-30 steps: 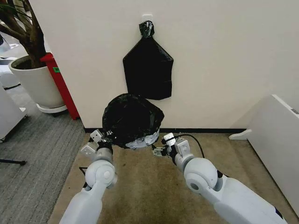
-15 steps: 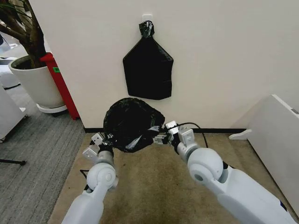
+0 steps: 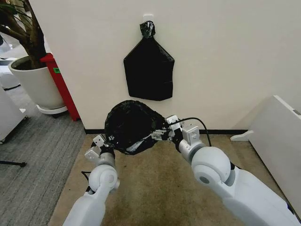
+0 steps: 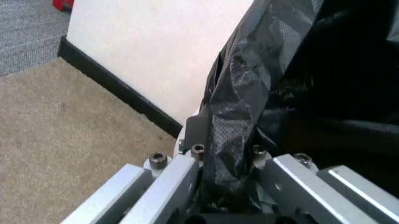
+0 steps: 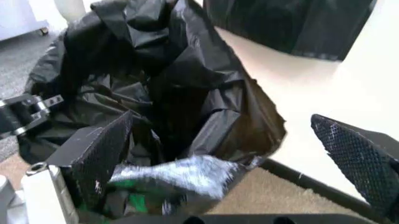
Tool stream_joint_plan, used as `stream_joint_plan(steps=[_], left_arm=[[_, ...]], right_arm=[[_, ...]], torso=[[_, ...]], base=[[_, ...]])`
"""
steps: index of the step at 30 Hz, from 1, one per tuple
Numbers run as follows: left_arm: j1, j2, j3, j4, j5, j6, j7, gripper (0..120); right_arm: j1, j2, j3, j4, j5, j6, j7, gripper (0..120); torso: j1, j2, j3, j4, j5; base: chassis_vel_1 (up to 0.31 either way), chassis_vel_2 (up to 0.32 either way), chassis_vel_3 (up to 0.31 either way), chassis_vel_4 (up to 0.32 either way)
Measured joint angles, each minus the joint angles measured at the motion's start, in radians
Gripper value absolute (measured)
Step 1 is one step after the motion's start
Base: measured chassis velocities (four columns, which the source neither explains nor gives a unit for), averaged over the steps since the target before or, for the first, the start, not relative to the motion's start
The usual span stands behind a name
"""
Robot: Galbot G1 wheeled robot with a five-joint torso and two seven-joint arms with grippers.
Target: Place the garbage bag over the trash bin.
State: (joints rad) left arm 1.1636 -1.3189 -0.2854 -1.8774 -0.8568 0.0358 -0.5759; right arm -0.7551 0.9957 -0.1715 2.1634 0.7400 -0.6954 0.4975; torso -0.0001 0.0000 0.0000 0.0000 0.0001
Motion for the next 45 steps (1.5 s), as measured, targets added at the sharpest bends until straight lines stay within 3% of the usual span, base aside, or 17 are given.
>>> stream_joint_plan(steps=[7,24,45], left_arm=[[0.007,-0.001,0.009,-0.003,0.007,-0.002,0.006,1],[-0.005,0.004,-0.016,-0.047,-0.032,-0.005,-0.009,1],[0.102,-0.014,-0.047,-0.241,-0.241,0.049,-0.095,1]], right_arm=[[0.004,0.023,-0.019,-0.068,-0.019,0.001,-0.002,100],[-0.118,0.013,-0.015,-0.07,-0.073,0.001,-0.024,100],[-0.141,0.072,0.005,-0.201,-0.182,0.057,-0.103,100]], torso=[[0.0,0.0,0.0,0.0002,-0.0002],[0.0,0.0,0.0,0.0,-0.0001],[0.0,0.0,0.0,0.0001,-0.0002]], base=[[0.0,0.0,0.0,0.0],[0.0,0.0,0.0,0.0],[0.0,0.0,0.0,0.0]])
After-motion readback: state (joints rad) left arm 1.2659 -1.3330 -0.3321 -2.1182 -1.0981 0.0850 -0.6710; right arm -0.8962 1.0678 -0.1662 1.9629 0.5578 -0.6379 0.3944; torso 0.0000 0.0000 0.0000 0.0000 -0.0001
